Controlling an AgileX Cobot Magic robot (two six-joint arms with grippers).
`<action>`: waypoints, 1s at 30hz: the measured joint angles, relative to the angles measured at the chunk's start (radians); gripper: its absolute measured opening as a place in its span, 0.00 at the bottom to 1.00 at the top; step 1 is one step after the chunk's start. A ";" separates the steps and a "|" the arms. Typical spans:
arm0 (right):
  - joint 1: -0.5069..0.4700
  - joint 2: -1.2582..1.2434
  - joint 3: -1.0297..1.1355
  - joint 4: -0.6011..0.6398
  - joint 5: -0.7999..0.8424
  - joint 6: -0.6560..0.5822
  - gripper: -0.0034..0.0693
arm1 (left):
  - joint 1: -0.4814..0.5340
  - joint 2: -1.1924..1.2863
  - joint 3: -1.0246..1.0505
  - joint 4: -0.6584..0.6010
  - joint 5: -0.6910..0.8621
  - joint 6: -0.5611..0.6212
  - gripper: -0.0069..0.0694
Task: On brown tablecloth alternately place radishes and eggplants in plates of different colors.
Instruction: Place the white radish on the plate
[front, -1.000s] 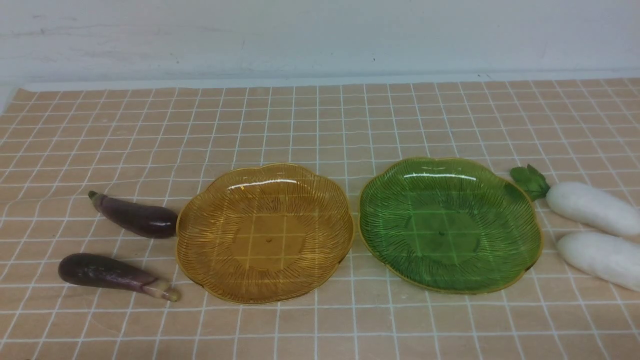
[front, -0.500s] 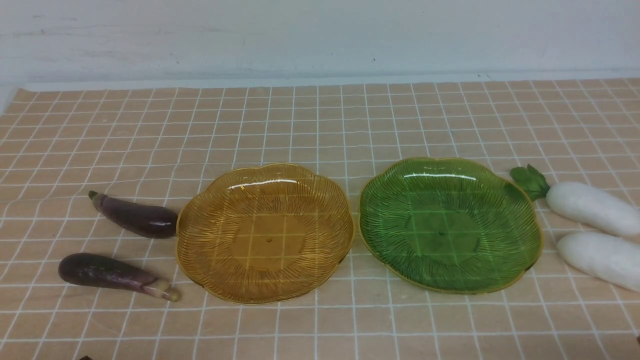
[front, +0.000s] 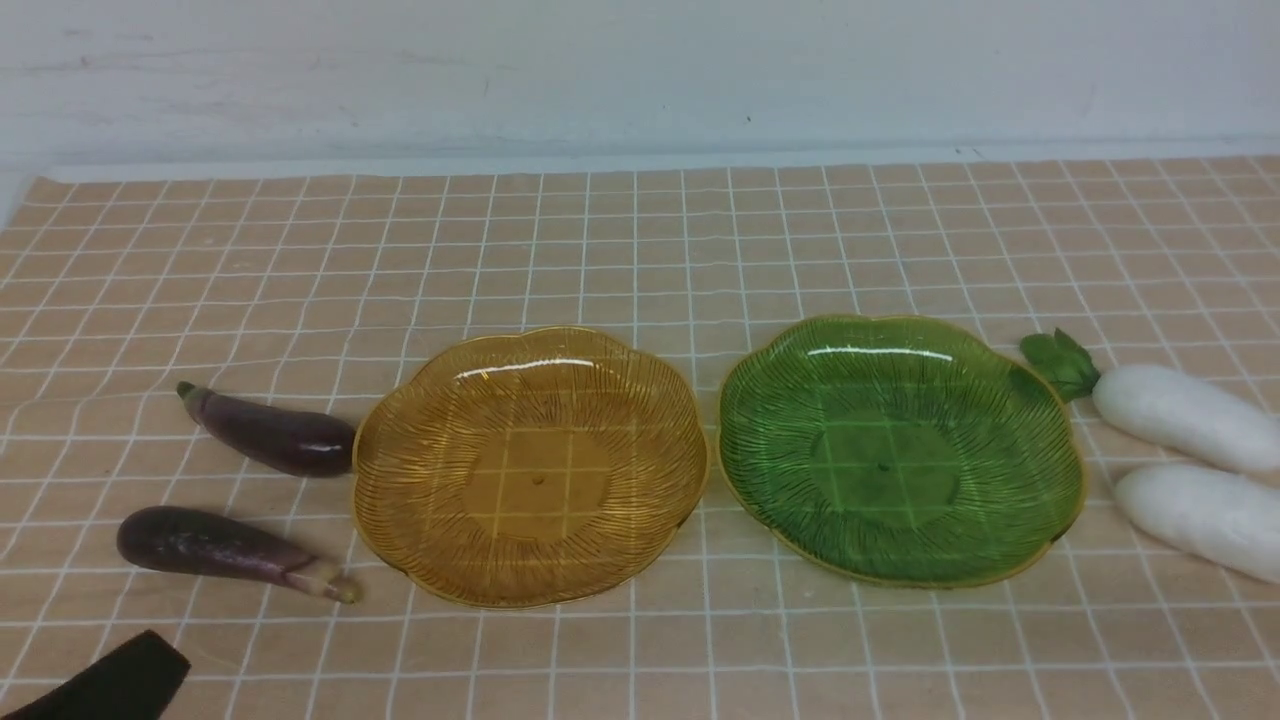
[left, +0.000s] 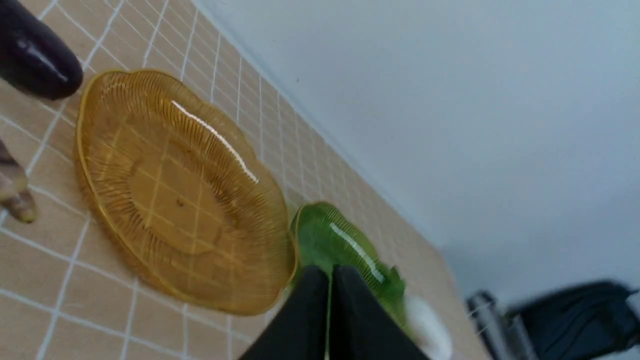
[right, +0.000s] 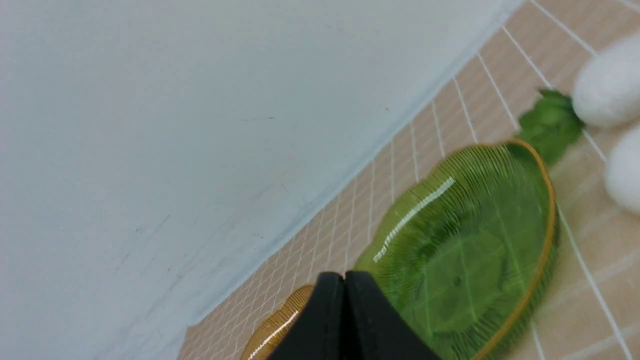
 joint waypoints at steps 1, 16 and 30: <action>0.000 0.008 -0.012 -0.009 0.009 0.000 0.03 | 0.000 0.026 -0.023 0.017 0.014 0.007 0.09; 0.000 0.958 -0.605 -0.781 0.619 0.171 0.10 | 0.000 0.631 -0.302 0.476 0.389 0.115 0.13; 0.000 1.590 -0.907 -1.064 0.677 0.067 0.87 | 0.000 0.638 -0.306 0.507 0.366 0.191 0.56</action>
